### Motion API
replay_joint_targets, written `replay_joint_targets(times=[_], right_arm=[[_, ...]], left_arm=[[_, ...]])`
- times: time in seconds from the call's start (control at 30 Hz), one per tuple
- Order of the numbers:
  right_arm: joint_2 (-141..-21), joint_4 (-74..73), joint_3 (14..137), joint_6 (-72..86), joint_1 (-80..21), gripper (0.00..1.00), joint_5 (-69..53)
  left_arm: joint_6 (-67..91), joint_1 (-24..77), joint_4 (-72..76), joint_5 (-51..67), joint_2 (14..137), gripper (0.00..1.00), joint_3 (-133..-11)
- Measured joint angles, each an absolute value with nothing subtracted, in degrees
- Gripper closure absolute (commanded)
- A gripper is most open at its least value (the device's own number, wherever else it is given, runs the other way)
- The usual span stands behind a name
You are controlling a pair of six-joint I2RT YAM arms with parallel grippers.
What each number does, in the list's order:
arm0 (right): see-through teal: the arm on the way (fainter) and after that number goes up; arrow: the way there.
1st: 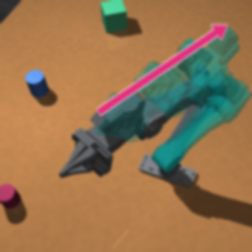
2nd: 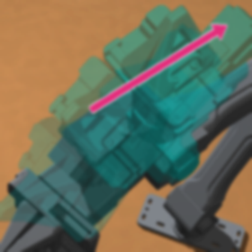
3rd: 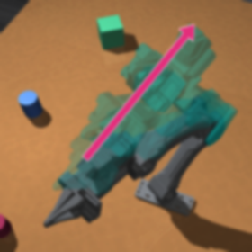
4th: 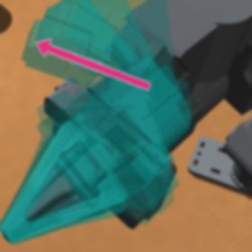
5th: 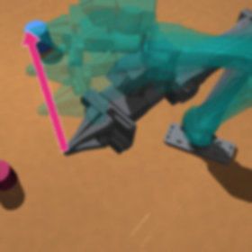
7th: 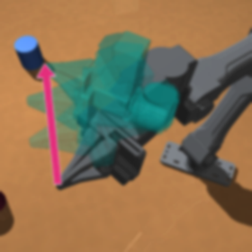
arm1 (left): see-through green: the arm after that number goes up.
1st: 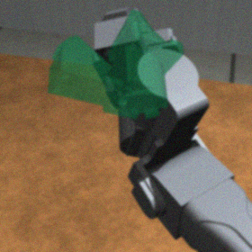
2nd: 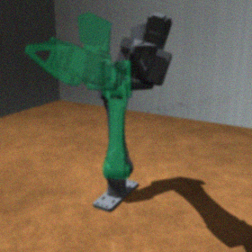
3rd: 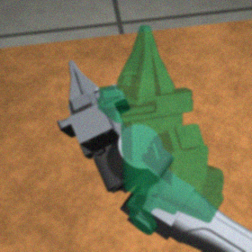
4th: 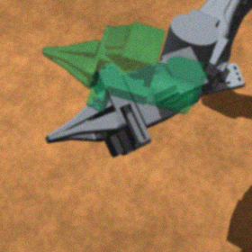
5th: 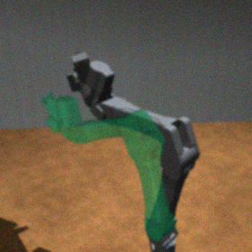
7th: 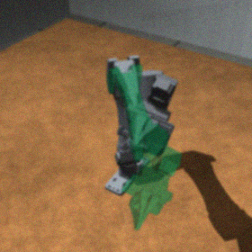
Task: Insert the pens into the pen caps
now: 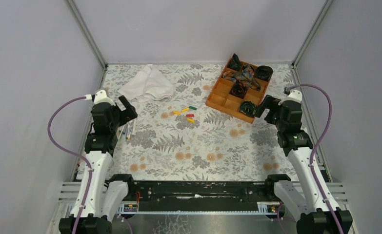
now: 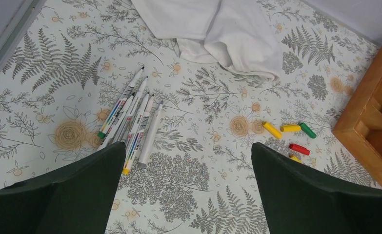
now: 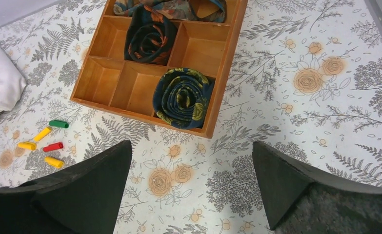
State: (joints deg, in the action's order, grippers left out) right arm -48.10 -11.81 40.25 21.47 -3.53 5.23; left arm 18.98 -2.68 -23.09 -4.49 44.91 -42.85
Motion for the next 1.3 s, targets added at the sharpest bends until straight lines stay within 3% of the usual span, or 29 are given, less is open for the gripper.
replay_joint_targets(times=[0.4,0.6,0.73,0.77,0.97,1.1,1.3], right_arm=[[-47.77,-11.88,40.25,21.43,-3.53,0.01,0.84],[-46.98,-12.73,40.25,21.67,-3.53,0.01,-4.25],[-45.71,-13.50,40.23,21.74,-3.53,0.01,-7.46],[-45.39,-13.61,40.21,21.76,-3.53,0.01,-8.49],[-44.82,-13.69,40.21,21.85,-3.53,0.01,-12.43],[-44.82,-13.69,40.18,21.87,-3.53,0.01,-13.80],[-45.01,-13.72,39.83,21.87,-3.53,0.01,-14.79]], left_arm=[[18.59,-2.68,-23.86,-3.81,46.17,0.01,-42.96],[16.43,-2.68,-26.94,-3.68,52.03,0.15,-44.53],[15.40,-3.73,-28.08,-3.97,56.80,0.44,-45.89],[15.20,-4.60,-28.21,-3.99,58.22,0.46,-46.35],[14.20,-9.50,-28.29,-4.73,68.40,0.50,-48.03],[13.28,-10.31,-28.49,-6.35,75.68,0.61,-48.86],[12.01,-10.37,-28.38,-9.96,83.99,0.63,-52.10]])
